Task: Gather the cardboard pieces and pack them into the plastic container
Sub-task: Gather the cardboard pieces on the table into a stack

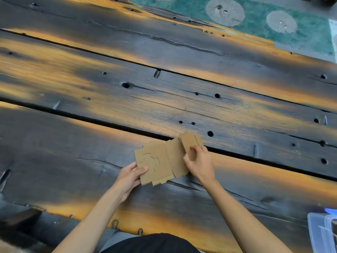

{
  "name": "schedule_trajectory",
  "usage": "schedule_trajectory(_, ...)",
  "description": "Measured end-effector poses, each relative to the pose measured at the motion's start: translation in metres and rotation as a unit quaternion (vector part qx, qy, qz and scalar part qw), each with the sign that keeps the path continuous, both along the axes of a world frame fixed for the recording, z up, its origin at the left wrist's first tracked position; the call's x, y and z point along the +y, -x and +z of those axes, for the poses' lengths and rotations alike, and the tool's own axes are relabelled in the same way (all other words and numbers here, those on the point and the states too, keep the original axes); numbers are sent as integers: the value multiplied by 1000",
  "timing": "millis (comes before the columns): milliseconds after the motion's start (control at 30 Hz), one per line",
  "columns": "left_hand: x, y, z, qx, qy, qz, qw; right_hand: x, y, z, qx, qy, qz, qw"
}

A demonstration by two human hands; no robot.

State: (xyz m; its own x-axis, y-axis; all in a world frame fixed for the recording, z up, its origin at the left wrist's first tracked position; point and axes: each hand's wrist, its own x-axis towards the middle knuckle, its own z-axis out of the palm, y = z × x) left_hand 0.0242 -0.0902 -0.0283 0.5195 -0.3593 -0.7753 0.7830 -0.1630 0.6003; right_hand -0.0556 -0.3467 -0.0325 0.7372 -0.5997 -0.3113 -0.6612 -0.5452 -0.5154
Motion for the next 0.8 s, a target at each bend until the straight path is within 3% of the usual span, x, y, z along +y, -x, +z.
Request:
schedule_trajectory(167,-8,2,1,6,13,9,1000,-20,11,15,-107,14,-41,993)
schedule_trajectory(333,-13,7,-1,24,44,19,999,-42,19,33,-194,32,-155,968)
schedule_trajectory(600,-20,9,-5,45,73,32,996,-46,30,49,-275,-191,-304,892)
schedule_trajectory(800,-22,7,-6,60,106,43,992,-13,32,39,-229,-358,-344,838)
